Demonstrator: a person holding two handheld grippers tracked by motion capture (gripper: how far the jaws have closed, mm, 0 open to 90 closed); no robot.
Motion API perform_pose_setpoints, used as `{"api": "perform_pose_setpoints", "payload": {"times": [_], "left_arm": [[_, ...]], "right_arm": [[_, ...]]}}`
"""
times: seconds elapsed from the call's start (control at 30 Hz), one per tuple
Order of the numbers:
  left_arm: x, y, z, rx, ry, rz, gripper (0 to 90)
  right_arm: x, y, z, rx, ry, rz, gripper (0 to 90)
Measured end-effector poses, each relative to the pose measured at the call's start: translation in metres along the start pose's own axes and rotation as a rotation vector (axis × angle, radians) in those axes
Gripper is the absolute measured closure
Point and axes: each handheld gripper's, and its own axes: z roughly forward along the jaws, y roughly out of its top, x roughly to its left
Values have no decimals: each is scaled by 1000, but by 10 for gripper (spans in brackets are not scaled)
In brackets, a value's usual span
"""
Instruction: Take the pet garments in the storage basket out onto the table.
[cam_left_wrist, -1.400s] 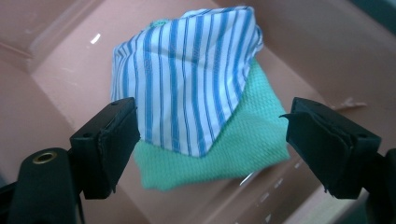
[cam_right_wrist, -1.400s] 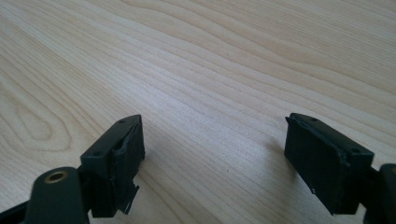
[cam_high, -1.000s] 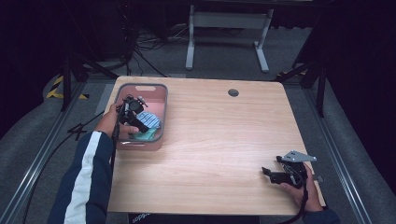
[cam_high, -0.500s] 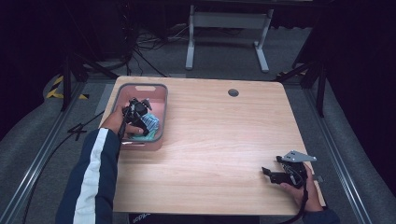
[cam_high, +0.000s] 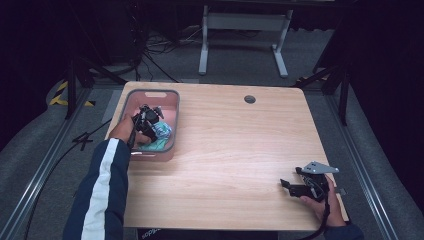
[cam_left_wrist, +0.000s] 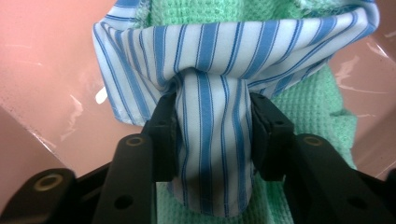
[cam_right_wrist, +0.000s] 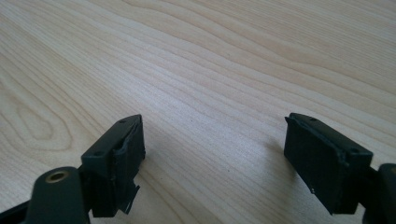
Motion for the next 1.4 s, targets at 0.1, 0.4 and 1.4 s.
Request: {"api": "perform_pose_setpoints", "payload": {"times": [0.1,0.4,1.4], "left_arm": [[-1,1,-1,0,2,-2,636],[7,-9,-11,-96,-14,-72,691],[11,-35,-70,-357,85,-137,699]], "right_arm": [[0,0,0,0,0,0,209],[0,0,0,0,0,0,210],[0,0,0,0,1,0,209]]}}
